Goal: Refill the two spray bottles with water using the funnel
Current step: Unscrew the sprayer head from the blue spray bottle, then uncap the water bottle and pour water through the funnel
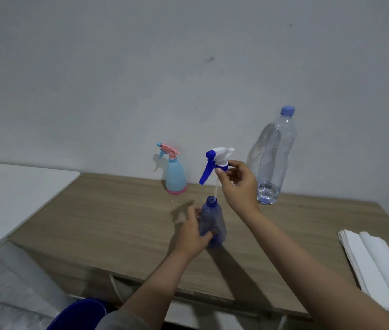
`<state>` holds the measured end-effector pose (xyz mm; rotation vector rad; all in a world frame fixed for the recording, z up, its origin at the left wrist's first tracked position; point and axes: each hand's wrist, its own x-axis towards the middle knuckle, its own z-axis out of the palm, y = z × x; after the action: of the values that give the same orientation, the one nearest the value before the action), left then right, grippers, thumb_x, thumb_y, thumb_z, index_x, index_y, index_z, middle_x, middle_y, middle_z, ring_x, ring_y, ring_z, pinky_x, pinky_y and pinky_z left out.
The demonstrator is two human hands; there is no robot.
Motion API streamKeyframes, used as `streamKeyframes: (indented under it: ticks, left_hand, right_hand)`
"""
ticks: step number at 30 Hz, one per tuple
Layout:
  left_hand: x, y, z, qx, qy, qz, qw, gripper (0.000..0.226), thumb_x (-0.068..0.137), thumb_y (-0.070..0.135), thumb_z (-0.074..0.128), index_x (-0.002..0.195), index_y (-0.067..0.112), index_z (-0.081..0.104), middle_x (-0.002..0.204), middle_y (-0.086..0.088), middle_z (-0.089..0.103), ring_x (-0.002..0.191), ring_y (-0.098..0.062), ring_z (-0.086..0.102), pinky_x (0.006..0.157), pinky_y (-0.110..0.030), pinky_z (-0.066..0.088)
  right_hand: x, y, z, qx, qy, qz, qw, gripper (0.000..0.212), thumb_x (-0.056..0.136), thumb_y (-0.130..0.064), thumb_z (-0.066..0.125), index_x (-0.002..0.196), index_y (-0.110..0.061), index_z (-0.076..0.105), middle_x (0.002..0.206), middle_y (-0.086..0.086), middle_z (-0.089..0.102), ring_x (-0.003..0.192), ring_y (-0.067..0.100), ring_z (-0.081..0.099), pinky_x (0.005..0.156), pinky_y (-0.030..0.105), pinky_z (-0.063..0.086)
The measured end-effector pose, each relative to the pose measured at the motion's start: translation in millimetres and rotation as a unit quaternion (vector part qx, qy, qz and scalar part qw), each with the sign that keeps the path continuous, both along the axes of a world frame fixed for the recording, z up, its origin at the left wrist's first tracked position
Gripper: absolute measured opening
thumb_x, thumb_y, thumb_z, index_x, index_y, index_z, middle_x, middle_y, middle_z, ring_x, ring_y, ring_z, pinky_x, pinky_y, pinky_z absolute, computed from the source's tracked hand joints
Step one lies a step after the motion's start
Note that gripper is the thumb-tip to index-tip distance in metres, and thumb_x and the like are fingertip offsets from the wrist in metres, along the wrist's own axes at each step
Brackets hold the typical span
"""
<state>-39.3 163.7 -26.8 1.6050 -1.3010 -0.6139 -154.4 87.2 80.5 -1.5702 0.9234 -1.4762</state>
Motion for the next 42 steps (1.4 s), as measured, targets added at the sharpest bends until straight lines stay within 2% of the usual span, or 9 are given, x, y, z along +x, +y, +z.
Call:
streamKeyframes:
  ticks: [7, 10, 16, 21, 30, 33, 36, 39, 42]
  left_hand:
    - [1, 2, -2, -0.006, -0.025, -0.002, 1.0, 0.059, 0.074, 0.022, 0.077, 0.118, 0.027, 0.037, 0.113, 0.02, 0.054, 0.103, 0.007, 0.055, 0.079, -0.006, 0.045]
    - [1, 0, -5, -0.017, -0.022, -0.001, 1.0, 0.061, 0.073, 0.015, 0.078, 0.119, 0.02, 0.038, 0.114, 0.011, 0.056, 0.106, -0.002, 0.057, 0.082, -0.006, 0.044]
    - [4, -3, -11, -0.004, -0.01, 0.003, 1.0, 0.062, 0.073, 0.02, 0.079, 0.121, 0.021, 0.039, 0.119, 0.006, 0.058, 0.108, -0.007, 0.059, 0.092, -0.031, 0.052]
    - [4, -5, -18, -0.011, -0.018, 0.019, 1.0, 0.062, 0.07, 0.019, 0.079, 0.115, 0.032, 0.038, 0.116, 0.011, 0.059, 0.106, -0.008, 0.061, 0.089, -0.028, 0.052]
    - [7, -7, -26, -0.002, -0.023, 0.031, 0.999, 0.066, 0.065, 0.042, 0.076, 0.116, 0.045, 0.035, 0.116, 0.026, 0.055, 0.105, -0.001, 0.061, 0.087, -0.038, 0.055]
    - [6, -6, -28, 0.001, -0.019, 0.036, 0.999, 0.068, 0.065, 0.047, 0.076, 0.119, 0.047, 0.034, 0.119, 0.024, 0.054, 0.109, -0.001, 0.058, 0.087, -0.039, 0.056]
    - [6, -6, -31, 0.006, -0.024, 0.037, 0.999, 0.069, 0.065, 0.053, 0.073, 0.12, 0.049, 0.032, 0.123, 0.019, 0.053, 0.113, -0.005, 0.057, 0.086, -0.04, 0.057]
    - [4, -7, -34, -0.002, -0.031, 0.045, 0.998, 0.067, 0.066, 0.055, 0.071, 0.117, 0.056, 0.028, 0.123, 0.02, 0.052, 0.114, -0.005, 0.056, 0.084, -0.039, 0.057]
    - [3, -7, -37, -0.01, -0.038, 0.056, 0.998, 0.067, 0.067, 0.053, 0.071, 0.117, 0.057, 0.026, 0.119, 0.032, 0.048, 0.114, -0.001, 0.055, 0.086, -0.027, 0.054]
  right_hand:
    - [-24, -5, 77, -0.07, -0.069, -0.041, 0.994, 0.021, 0.077, -0.027, 0.079, 0.092, -0.021, 0.065, 0.063, -0.014, 0.06, 0.059, -0.004, 0.055, 0.059, 0.01, 0.044]
    - [-39, -10, 78, -0.069, -0.039, -0.062, 0.995, 0.021, 0.076, -0.028, 0.08, 0.09, -0.023, 0.065, 0.06, -0.015, 0.062, 0.057, -0.005, 0.057, 0.057, 0.007, 0.045]
    - [-63, -24, -3, 0.055, 0.105, -0.126, 0.985, 0.02, 0.076, -0.035, 0.077, 0.082, -0.021, 0.065, 0.064, -0.004, 0.063, 0.06, 0.006, 0.061, 0.055, 0.019, 0.044]
    - [-81, -26, -80, 0.163, 0.221, -0.159, 0.948, 0.024, 0.076, -0.033, 0.076, 0.067, -0.025, 0.055, 0.06, -0.008, 0.058, 0.072, 0.025, 0.063, 0.061, 0.029, 0.042]
    - [-87, -13, -150, 0.256, 0.323, -0.15, 0.899, 0.024, 0.081, -0.041, 0.069, 0.085, -0.018, 0.064, 0.084, 0.004, 0.069, 0.086, 0.029, 0.064, 0.077, 0.037, 0.052]
    - [-87, -11, -156, 0.255, 0.32, -0.14, 0.902, 0.021, 0.08, -0.043, 0.069, 0.082, -0.023, 0.062, 0.077, -0.002, 0.066, 0.084, 0.026, 0.065, 0.076, 0.037, 0.052]
    - [-87, -14, -155, 0.25, 0.337, -0.148, 0.895, 0.034, 0.08, -0.044, 0.069, 0.098, -0.016, 0.065, 0.086, 0.002, 0.066, 0.09, 0.027, 0.064, 0.078, 0.037, 0.052]
    - [-87, -25, -147, 0.197, 0.342, -0.169, 0.903, 0.049, 0.082, -0.042, 0.069, 0.116, -0.009, 0.061, 0.109, 0.011, 0.063, 0.1, 0.029, 0.06, 0.082, 0.038, 0.049]
    - [-79, -46, -125, 0.107, 0.332, -0.124, 0.929, 0.046, 0.082, -0.033, 0.07, 0.119, -0.007, 0.059, 0.11, 0.01, 0.059, 0.092, 0.02, 0.056, 0.077, 0.035, 0.047]
